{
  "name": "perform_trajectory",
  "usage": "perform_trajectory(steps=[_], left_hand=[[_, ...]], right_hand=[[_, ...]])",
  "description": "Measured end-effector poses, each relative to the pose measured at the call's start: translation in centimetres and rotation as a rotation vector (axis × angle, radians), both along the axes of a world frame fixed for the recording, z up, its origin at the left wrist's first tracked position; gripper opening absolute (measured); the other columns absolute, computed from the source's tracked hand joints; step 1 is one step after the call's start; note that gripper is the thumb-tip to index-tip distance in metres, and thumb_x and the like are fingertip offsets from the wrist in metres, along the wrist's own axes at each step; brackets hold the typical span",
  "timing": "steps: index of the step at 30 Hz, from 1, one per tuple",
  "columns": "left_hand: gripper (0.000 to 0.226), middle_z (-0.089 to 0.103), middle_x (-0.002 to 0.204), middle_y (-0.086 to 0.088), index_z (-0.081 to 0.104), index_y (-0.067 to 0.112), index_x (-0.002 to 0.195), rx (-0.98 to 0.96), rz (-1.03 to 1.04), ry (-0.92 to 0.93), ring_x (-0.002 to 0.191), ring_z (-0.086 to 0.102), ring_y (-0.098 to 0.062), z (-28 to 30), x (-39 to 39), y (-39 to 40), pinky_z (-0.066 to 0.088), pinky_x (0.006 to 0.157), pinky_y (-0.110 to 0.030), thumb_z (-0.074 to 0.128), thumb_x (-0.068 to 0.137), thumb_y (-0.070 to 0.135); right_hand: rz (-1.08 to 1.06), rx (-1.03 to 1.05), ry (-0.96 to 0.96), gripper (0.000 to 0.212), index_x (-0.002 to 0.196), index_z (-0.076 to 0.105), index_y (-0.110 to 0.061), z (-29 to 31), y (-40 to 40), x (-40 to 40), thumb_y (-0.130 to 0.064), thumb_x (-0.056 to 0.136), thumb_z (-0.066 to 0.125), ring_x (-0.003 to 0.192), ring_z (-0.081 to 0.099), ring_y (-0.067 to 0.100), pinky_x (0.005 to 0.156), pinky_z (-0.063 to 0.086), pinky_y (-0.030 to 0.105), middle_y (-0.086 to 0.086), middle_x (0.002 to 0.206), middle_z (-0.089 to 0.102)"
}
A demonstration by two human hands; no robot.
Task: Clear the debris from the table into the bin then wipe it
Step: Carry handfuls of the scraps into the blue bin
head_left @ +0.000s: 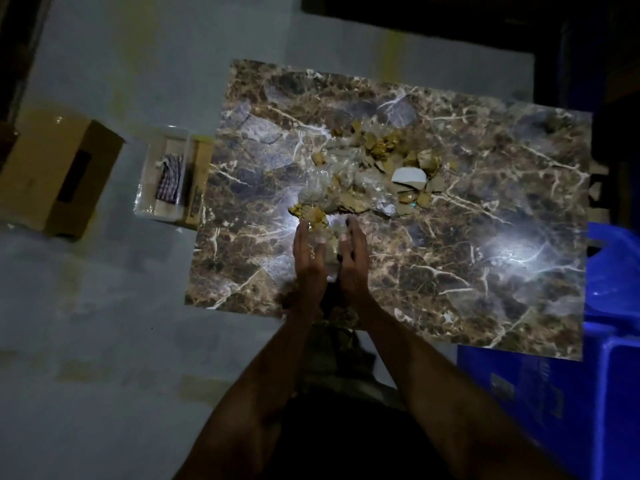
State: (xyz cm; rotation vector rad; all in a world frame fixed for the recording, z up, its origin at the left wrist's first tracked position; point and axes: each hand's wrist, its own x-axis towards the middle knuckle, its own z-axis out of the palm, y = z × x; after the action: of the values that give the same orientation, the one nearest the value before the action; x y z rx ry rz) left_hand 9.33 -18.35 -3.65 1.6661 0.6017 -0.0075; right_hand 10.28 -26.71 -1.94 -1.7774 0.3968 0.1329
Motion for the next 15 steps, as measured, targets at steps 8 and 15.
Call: perform_trajectory(steps=[8, 15], left_hand=[[0.051, 0.037, 0.164, -0.003, 0.037, 0.014, 0.158, 0.059, -0.119, -0.088, 0.153, 0.032, -0.024, -0.3, 0.9, -0.5, 0.029, 0.122, -0.058, 0.043, 0.108, 0.028], [0.044, 0.052, 0.153, -0.007, 0.051, 0.001, 0.147, -0.162, -0.153, -0.024, 0.143, 0.047, -0.011, 0.9, 1.0, 1.1, 0.041, 0.115, -0.03, 0.05, 0.105, 0.015]], right_hand=[[-0.012, 0.111, 0.07, 0.036, 0.144, 0.053, 0.0, 1.0, 1.6, 0.8, -0.008, 0.111, 0.041, 0.134, 0.051, -0.003, 0.106, 0.041, 0.013, 0.006, 0.147, 0.054], [-0.131, 0.267, 0.255, 0.033, 0.141, 0.053, -0.024, 2.8, 3.4, -0.4, -0.029, 0.109, 0.046, 0.115, 0.061, -0.009, 0.098, 0.047, 0.024, -0.012, 0.132, 0.063]])
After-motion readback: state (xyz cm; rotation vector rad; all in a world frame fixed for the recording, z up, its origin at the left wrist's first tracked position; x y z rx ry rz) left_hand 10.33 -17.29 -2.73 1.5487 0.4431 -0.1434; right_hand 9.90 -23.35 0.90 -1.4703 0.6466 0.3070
